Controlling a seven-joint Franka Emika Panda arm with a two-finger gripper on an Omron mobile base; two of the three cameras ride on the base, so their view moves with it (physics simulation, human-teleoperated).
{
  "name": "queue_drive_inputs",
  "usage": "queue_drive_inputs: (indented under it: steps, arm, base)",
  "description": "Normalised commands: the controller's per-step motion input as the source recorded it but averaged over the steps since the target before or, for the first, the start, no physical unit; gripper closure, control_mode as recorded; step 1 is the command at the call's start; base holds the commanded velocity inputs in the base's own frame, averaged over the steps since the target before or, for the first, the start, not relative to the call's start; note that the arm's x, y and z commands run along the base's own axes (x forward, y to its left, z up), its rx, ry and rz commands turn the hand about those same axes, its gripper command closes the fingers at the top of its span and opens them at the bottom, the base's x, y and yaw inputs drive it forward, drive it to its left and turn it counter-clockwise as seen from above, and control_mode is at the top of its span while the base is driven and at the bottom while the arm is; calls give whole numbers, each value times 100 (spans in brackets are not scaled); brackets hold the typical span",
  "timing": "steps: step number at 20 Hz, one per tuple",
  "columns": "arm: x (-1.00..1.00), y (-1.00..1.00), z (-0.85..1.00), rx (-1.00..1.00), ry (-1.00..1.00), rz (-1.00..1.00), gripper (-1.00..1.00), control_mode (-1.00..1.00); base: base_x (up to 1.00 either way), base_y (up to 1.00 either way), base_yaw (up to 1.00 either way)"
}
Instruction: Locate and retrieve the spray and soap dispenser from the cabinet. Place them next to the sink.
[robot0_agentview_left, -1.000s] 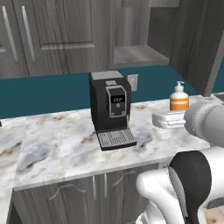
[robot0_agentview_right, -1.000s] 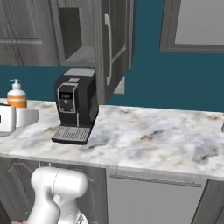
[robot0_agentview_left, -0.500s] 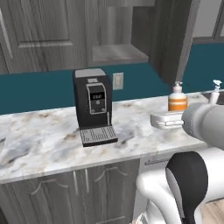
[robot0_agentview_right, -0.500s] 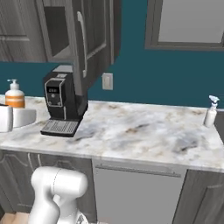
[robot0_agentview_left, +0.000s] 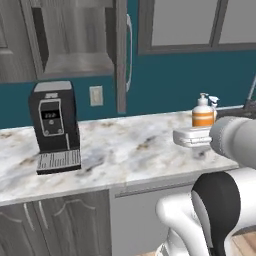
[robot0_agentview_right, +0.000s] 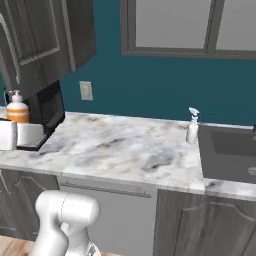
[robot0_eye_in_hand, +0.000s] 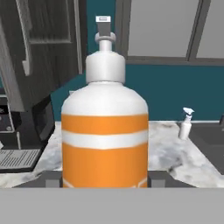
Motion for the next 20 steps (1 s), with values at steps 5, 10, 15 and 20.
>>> queue_drive_inputs:
  steps: [5,10,15,20]
  arm:
    - [0,0,0,0,0,0,100,100]
    - [0,0,0,0,0,0,100,100]
    - [0,0,0,0,0,0,100,100]
    - [0,0,0,0,0,0,100,100]
  base:
    - [6,-86,10]
    - [8,-85,6]
    - [19,-81,1]
    - [37,-77,0]
